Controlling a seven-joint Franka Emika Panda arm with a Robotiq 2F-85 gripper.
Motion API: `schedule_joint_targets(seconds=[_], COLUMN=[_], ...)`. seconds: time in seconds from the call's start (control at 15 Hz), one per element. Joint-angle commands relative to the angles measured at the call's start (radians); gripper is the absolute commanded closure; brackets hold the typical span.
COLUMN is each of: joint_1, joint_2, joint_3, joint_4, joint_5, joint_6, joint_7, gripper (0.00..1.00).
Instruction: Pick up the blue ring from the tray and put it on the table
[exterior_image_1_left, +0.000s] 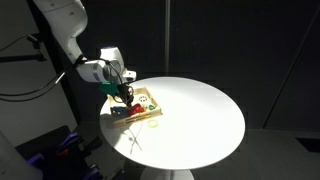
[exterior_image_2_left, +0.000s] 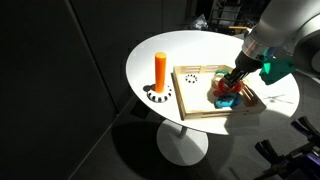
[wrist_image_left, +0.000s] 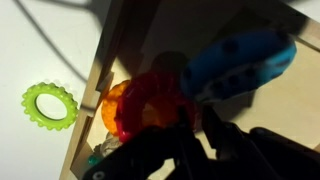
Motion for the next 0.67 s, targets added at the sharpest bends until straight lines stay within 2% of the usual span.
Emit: schedule_joint_targets(seconds=[0.0, 0.2, 0.27, 0.4, 0.6], joint_1=[-0.016, -0.027, 0.052, 0.072, 0.108], joint_2=[-0.03, -0.038, -0.048, -0.051, -0.05], joint_3=[0.01, 0.018, -0.051, -0.071, -0.104], joint_4=[0.013, 0.017, 0.012, 0.012, 0.013], joint_5=[0.018, 0.03, 0.114, 0.157, 0.187], joint_6=[-0.044, -0.064, -0.066, -0.079, -0.097], joint_7=[-0.017, -0.027, -0.087, -0.116, -0.144], gripper=[1.0, 0.98, 0.73, 0.7, 0.47])
